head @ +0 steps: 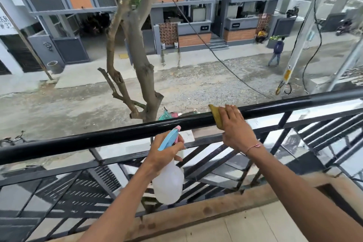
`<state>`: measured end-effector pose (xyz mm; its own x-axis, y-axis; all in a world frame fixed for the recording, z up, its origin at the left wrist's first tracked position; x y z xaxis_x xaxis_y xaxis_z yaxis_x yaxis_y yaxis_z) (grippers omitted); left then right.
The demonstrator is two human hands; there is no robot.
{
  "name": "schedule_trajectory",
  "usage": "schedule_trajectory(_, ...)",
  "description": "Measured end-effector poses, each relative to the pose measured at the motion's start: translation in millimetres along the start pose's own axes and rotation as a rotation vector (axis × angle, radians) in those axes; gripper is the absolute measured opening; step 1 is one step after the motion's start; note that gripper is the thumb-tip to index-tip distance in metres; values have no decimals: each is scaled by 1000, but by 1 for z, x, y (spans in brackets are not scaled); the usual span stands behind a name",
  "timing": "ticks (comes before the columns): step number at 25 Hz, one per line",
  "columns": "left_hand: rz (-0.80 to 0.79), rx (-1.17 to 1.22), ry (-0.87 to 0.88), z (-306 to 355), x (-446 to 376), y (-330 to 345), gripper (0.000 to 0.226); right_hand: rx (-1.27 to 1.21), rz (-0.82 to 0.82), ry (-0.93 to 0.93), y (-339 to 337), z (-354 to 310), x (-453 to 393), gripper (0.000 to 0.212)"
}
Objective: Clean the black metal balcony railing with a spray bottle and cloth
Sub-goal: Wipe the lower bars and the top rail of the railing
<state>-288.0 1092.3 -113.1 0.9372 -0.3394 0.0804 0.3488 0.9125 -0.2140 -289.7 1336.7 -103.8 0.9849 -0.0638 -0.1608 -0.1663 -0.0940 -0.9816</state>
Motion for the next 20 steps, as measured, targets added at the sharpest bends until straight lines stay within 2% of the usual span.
schedule_trajectory(2, -27, 2, 11, 9, -12, 34, 8, 25, -48, 73, -2, 46, -1, 112)
schedule_trajectory(4, -52, -10, 14, 17, -22, 67, 4, 76, -103, 72, -1, 67, 0, 133)
schedule_trajectory(6, -69, -20, 22, 24, -31, 99, 3, 113, -121, 40, 4, 69, -4, 138)
schedule_trajectory(8, -65, -18, 23, 29, -36, 117, 8, 135, -88, 0, 5, 61, -12, 130)
schedule_trajectory(13, -47, -8, 21, 38, -48, 160, 6, 136, -10, -208, -1, 80, -25, 87)
schedule_trajectory(15, -45, -2, 19, 41, -52, 174, 2, 144, -27, -243, -4, 95, -31, 79)
schedule_trajectory(20, -21, -25, 7, 42, -63, 201, 4, 157, -67, -193, -17, 150, -40, 69)
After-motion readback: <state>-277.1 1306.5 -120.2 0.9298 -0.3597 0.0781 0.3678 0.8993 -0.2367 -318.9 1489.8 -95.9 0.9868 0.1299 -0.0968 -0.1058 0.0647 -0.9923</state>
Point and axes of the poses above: each hand's wrist, its own x-axis away from the middle knuckle, its own y-axis out of the palm, z = x × y, the point moved 8 cm from there along -x, towards the middle knuckle, and after that the axes turned 4 degrees about -x, right-handed, at the moved point
